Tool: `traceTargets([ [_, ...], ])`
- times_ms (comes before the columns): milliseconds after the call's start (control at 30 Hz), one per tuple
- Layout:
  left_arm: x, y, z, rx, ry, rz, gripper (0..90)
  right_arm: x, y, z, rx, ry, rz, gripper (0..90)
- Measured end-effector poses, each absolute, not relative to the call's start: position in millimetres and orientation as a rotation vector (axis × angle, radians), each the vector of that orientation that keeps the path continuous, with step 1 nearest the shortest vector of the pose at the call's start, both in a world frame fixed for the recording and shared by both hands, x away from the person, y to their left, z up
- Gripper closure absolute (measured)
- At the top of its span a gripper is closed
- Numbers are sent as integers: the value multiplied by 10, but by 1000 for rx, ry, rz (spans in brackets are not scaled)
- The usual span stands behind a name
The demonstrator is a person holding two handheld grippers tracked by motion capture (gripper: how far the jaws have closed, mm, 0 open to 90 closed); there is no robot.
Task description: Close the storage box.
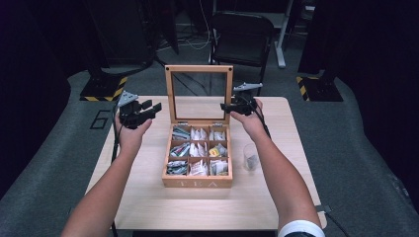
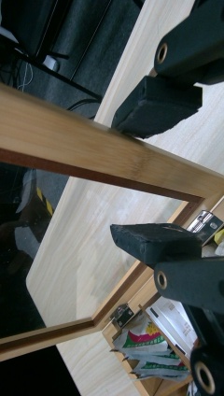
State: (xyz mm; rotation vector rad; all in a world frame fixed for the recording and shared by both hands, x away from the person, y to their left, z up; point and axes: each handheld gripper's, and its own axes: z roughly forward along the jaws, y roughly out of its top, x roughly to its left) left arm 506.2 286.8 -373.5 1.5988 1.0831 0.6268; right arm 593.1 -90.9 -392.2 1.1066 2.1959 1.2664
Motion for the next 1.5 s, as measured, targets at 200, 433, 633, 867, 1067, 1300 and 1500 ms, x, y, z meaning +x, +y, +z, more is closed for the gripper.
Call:
traceTargets([
  [200, 5062, 2891, -3759, 1592, 1089, 625, 523, 5942, -899, -3885, 1109, 2205, 1233, 490],
  [433, 5065, 2909, -3782, 1591, 1098, 626, 521, 5907, -931, -3858, 1125, 2206, 1247, 541],
  [633, 5070, 2879, -3768, 1595, 1092, 624, 520, 5853, -982, -3844, 1147, 2190, 1274, 641],
  [867, 5081, 2815, -3743, 1592, 1073, 629, 520, 5786, -986, -3839, 1112, 2183, 1258, 654],
  [1067, 5095, 2781, -3760, 1596, 1077, 618, 522, 5702, -992, -3848, 1074, 2173, 1268, 652],
  [1300, 5084, 2733, -3748, 1600, 1060, 614, 524, 5608, -1008, -3859, 1050, 2169, 1283, 646],
  [1500, 5076, 2700, -3714, 1606, 1047, 613, 528, 5557, -1019, -3872, 1034, 2163, 1299, 641],
])
